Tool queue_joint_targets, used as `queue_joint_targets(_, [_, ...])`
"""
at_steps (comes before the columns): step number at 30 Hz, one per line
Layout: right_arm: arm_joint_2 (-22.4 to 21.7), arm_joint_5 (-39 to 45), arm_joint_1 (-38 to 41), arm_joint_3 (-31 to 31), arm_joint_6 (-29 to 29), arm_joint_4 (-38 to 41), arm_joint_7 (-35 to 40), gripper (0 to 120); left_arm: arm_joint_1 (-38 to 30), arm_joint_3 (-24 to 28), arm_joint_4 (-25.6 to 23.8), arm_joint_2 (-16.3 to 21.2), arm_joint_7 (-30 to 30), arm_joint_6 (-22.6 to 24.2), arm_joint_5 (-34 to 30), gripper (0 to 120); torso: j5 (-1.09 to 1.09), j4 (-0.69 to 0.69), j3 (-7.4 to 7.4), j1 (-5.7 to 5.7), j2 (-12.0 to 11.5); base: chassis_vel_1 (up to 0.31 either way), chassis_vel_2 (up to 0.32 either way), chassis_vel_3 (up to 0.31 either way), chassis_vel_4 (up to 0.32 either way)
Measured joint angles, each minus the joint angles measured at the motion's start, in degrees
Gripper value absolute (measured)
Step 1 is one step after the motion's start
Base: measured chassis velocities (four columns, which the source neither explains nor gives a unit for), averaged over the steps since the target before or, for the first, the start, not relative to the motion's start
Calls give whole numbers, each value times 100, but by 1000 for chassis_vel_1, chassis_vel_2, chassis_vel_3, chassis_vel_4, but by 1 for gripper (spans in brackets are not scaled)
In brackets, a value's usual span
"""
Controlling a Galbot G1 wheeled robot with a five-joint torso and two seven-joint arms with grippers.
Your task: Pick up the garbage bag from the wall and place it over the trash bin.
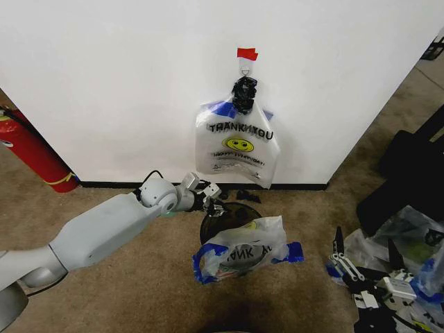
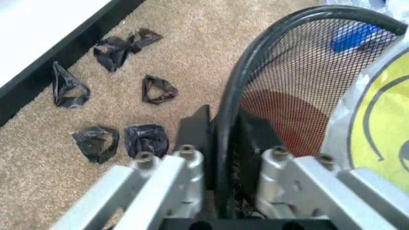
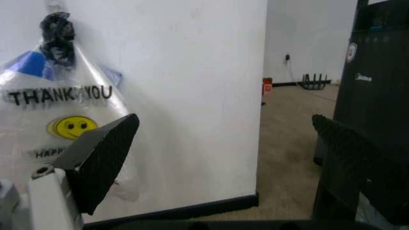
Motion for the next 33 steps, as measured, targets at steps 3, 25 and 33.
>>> queue_joint_targets(3, [6,-43,0,-26,36,-55,30,100,-39,74,53,-4,-5,22,-137,3,-1,1,0,0,0,0,0,0,0])
queue_joint_targets(25, [8,-38,260,-38,-399,130,285,100,209,-133,-287,150,-396,332,-673,3,-1,0,0,0,0,0,0,0,0])
queue_joint_targets(33, [-70,-34,396,-52,-718,177,365,100,1176,-850,-1008,348,-1832,382,-1660,3,-3,2,0,0,0,0,0,0,0])
